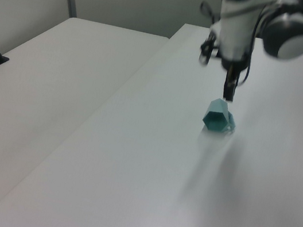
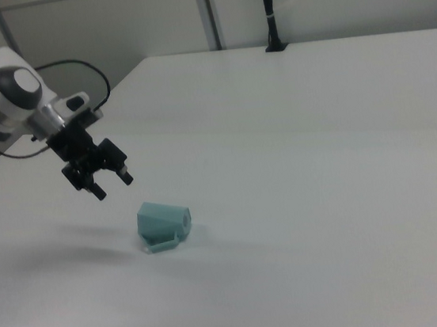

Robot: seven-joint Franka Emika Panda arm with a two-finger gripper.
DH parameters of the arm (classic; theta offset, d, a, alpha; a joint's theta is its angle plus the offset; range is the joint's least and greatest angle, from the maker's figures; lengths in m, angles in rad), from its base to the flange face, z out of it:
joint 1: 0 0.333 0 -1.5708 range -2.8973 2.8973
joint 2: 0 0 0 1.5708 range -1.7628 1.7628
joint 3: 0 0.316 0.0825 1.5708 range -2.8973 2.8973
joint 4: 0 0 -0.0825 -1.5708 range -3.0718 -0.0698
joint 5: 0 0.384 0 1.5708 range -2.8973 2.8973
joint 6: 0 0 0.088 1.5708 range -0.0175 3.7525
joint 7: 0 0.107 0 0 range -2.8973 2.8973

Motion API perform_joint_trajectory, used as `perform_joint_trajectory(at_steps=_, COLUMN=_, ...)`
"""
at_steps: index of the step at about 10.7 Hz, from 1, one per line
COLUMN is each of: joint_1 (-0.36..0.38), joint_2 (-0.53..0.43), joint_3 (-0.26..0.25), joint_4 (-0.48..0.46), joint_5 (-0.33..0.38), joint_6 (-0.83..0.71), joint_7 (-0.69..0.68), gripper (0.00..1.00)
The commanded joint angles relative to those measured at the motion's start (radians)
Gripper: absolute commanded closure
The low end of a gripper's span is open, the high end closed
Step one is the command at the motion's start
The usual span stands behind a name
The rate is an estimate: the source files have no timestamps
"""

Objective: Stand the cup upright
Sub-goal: 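Lower the open gripper onto the cup's rim end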

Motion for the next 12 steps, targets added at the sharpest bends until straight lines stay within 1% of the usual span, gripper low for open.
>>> perform_joint_trajectory(at_steps=1, joint_1=0.058, joint_2=0.051, joint_3=-0.02, joint_4=0.01, joint_5=-0.107, joint_6=0.008, joint_7=0.053, gripper=0.0)
perform_joint_trajectory(at_steps=2, joint_1=0.069, joint_2=0.077, joint_3=-0.02, joint_4=0.01, joint_5=-0.154, joint_6=0.008, joint_7=0.096, gripper=0.0)
perform_joint_trajectory(at_steps=4, joint_1=0.087, joint_2=0.112, joint_3=-0.02, joint_4=0.01, joint_5=-0.263, joint_6=0.006, joint_7=0.236, gripper=0.0)
perform_joint_trajectory(at_steps=5, joint_1=0.092, joint_2=0.115, joint_3=-0.018, joint_4=0.001, joint_5=-0.3, joint_6=-0.005, joint_7=0.275, gripper=0.0)
perform_joint_trajectory(at_steps=6, joint_1=0.109, joint_2=0.117, joint_3=-0.018, joint_4=-0.008, joint_5=-0.316, joint_6=-0.006, joint_7=0.317, gripper=0.0)
perform_joint_trajectory(at_steps=8, joint_1=0.113, joint_2=0.138, joint_3=-0.018, joint_4=-0.018, joint_5=-0.351, joint_6=-0.005, joint_7=0.383, gripper=0.0)
perform_joint_trajectory(at_steps=10, joint_1=0.118, joint_2=0.151, joint_3=-0.018, joint_4=-0.035, joint_5=-0.375, joint_6=-0.003, joint_7=0.398, gripper=0.0)
perform_joint_trajectory(at_steps=12, joint_1=0.118, joint_2=0.19, joint_3=-0.018, joint_4=-0.031, joint_5=-0.403, joint_6=0.0, joint_7=0.406, gripper=0.0)
